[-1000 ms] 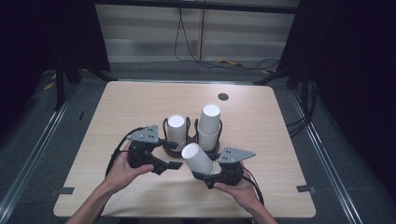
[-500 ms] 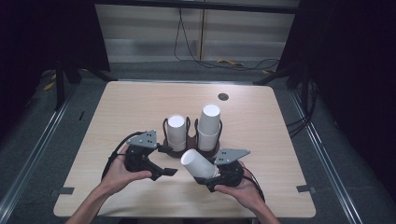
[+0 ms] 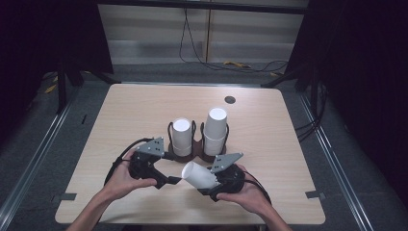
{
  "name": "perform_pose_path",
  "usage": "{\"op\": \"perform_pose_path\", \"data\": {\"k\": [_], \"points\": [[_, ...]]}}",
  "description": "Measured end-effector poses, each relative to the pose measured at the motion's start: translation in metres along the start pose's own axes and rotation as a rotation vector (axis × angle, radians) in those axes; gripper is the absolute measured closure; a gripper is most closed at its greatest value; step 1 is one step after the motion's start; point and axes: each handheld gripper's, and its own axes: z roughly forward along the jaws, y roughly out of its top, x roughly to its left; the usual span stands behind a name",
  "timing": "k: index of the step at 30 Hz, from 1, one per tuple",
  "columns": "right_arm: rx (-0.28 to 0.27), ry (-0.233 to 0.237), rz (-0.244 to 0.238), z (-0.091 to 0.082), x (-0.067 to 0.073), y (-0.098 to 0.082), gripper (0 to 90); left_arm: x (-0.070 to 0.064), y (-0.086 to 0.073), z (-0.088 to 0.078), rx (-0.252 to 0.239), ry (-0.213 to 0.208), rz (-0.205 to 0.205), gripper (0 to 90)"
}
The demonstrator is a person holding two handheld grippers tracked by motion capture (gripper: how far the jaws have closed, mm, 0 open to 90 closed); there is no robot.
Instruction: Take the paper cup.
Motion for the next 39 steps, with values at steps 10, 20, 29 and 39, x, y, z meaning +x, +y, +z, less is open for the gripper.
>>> {"op": "perform_pose_path", "data": {"k": [10, 20, 29, 39], "points": [[0.095, 0.015, -0.042, 0.003, 0.000, 0.010, 26.1, -0.003, 0.001, 0.006, 0.046, -0.023, 0.021, 18.0], [0.146, 0.010, -0.077, 0.003, -0.001, 0.020, 26.3, -0.005, 0.002, 0.013, 0.093, -0.019, 0.054, 18.1], [0.189, 0.033, -0.085, 0.009, 0.001, 0.024, 26.5, -0.007, 0.001, 0.019, 0.101, -0.020, 0.079, 18.4], [0.237, 0.053, -0.108, 0.013, 0.002, 0.029, 26.8, -0.006, -0.001, 0.024, 0.142, -0.035, 0.059, 19.8]]}}
